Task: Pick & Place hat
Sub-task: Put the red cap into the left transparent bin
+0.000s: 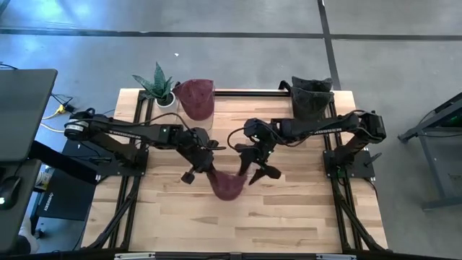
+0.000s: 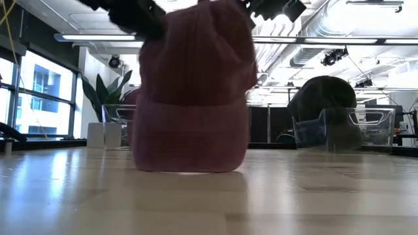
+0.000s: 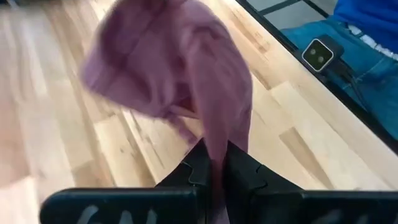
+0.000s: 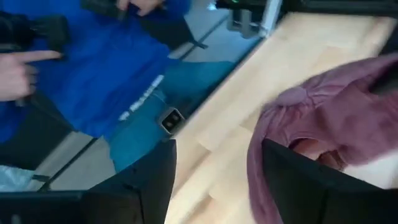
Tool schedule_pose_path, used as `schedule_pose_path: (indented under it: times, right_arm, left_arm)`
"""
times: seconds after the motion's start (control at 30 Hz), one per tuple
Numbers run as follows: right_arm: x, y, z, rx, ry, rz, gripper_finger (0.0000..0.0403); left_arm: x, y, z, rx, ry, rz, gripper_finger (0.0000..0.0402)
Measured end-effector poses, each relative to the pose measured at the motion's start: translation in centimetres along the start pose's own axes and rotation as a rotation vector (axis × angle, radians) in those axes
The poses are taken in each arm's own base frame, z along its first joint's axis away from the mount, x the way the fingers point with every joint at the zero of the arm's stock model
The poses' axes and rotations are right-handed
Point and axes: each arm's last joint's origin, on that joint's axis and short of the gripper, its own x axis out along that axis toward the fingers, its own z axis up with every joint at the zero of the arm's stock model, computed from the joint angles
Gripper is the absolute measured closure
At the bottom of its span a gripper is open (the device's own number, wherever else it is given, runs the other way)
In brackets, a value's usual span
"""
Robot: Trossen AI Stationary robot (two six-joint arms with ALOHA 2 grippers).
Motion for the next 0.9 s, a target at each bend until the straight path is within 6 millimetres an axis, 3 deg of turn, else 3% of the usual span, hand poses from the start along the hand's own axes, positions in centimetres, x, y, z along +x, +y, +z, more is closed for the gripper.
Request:
schedule_pose_path:
  times: [0.1, 0.3, 0.67, 0.9]
  right_arm:
    - [0.1, 0.0, -0.1, 0.001, -0.001, 0.007, 0.0176]
    - [0.0, -0.7, -0.7, 0.028, 0.085, -0.249, 0.0188]
    - [-0.2, -0.7, -0.7, -0.054, 0.073, -0.178, 0.0195]
    - [0.5, -0.2, -0.6, -0.112, 0.083, -0.176, 0.0269]
  left_arm:
    - [-0.3, 0.1, 0.4, 0.038, -0.012, 0.019, 0.0381]
    - [-1.5, -0.3, 0.8, 0.070, -0.050, 0.027, 0.0381]
    - [-3.2, -0.9, 1.6, 0.131, -0.117, 0.045, 0.0381]
    - [-3.7, -1.0, 1.8, 0.139, -0.136, 0.051, 0.0381]
